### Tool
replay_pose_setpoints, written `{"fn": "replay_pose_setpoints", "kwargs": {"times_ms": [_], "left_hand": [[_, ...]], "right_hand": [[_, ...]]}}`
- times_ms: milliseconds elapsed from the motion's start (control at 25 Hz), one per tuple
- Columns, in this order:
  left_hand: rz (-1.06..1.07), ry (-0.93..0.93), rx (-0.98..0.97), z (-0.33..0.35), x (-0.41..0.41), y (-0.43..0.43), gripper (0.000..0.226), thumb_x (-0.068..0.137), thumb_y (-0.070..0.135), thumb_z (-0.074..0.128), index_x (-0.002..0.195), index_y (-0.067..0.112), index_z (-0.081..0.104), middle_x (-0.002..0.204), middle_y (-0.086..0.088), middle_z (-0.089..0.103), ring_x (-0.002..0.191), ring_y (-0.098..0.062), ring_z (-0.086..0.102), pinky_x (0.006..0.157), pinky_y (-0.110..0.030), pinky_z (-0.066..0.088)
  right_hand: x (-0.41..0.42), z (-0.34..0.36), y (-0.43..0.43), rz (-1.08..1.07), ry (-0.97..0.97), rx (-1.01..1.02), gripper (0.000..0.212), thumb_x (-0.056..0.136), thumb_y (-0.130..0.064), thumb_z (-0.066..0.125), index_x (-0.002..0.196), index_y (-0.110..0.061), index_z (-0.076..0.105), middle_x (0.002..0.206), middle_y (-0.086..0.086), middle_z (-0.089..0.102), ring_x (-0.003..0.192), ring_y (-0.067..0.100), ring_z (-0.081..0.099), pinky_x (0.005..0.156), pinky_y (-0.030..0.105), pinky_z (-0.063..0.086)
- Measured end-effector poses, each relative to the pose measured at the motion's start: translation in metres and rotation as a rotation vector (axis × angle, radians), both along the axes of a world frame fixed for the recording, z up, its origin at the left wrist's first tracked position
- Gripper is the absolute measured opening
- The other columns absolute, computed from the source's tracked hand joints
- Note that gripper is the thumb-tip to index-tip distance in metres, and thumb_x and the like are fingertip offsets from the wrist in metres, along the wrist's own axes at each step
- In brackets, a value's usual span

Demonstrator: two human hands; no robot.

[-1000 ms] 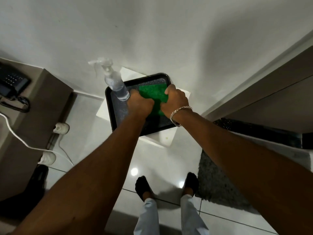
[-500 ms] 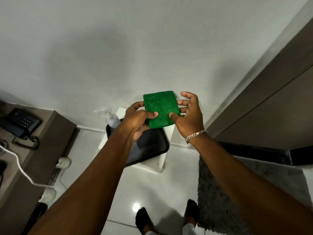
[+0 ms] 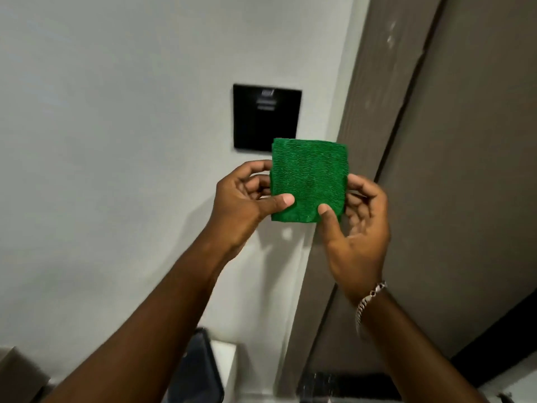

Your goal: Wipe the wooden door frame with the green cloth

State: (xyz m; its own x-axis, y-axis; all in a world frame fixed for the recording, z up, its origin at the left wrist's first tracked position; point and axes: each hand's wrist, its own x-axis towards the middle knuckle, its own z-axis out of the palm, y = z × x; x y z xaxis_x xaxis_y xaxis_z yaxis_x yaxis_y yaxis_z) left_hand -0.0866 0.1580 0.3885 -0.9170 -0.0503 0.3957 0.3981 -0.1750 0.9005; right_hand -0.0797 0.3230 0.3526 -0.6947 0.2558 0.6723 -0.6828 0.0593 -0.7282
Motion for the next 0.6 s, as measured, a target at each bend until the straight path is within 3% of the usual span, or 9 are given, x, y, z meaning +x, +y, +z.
{"fn": "replay_pose_setpoints", "kwargs": {"times_ms": [80, 200, 360, 480, 600], "left_hand": [[0.040, 0.152, -0.079, 0.039, -0.009, 0.029, 0.048, 0.066, -0.003, 0.080, 0.105, 0.021, 0.066, 0.095, -0.004, 0.075, 0.093, -0.020, 0.072, 0.078, -0.032, 0.061], [0.137, 0.312, -0.164, 0.082, -0.021, 0.065, 0.047, 0.067, 0.000, 0.080, 0.101, 0.028, 0.066, 0.099, -0.001, 0.073, 0.098, -0.018, 0.072, 0.080, -0.028, 0.060], [0.284, 0.381, -0.256, 0.108, -0.035, 0.094, 0.042, 0.070, 0.005, 0.079, 0.098, 0.032, 0.066, 0.090, 0.011, 0.072, 0.086, -0.005, 0.071, 0.076, -0.026, 0.061], [0.420, 0.389, -0.251, 0.112, -0.042, 0.104, 0.038, 0.069, 0.007, 0.080, 0.085, 0.035, 0.061, 0.082, 0.014, 0.069, 0.078, -0.004, 0.069, 0.074, -0.031, 0.061], [0.507, 0.407, -0.270, 0.109, -0.044, 0.108, 0.040, 0.070, 0.005, 0.079, 0.086, 0.035, 0.059, 0.081, 0.015, 0.068, 0.075, -0.002, 0.068, 0.071, -0.024, 0.059]], "right_hand": [[-0.008, 0.032, 0.021, -0.058, 0.057, -0.105, 0.051, 0.083, 0.006, 0.070, 0.124, -0.020, 0.052, 0.121, 0.009, 0.063, 0.110, 0.018, 0.064, 0.099, 0.041, 0.054], [-0.019, 0.073, 0.045, -0.169, 0.147, -0.137, 0.050, 0.082, 0.001, 0.073, 0.121, -0.023, 0.053, 0.115, 0.000, 0.066, 0.105, 0.014, 0.067, 0.095, 0.037, 0.056], [-0.033, 0.103, 0.066, -0.304, 0.140, -0.037, 0.046, 0.083, 0.001, 0.074, 0.120, -0.021, 0.058, 0.118, 0.010, 0.067, 0.107, 0.022, 0.066, 0.095, 0.045, 0.057], [-0.045, 0.114, 0.074, -0.479, 0.186, 0.161, 0.043, 0.088, -0.005, 0.066, 0.129, -0.013, 0.061, 0.135, 0.004, 0.063, 0.128, 0.021, 0.058, 0.109, 0.048, 0.049], [-0.057, 0.127, 0.055, -0.564, 0.435, 0.368, 0.048, 0.095, -0.009, 0.048, 0.143, -0.007, 0.051, 0.153, 0.005, 0.049, 0.150, 0.019, 0.035, 0.124, 0.035, 0.029]]}}
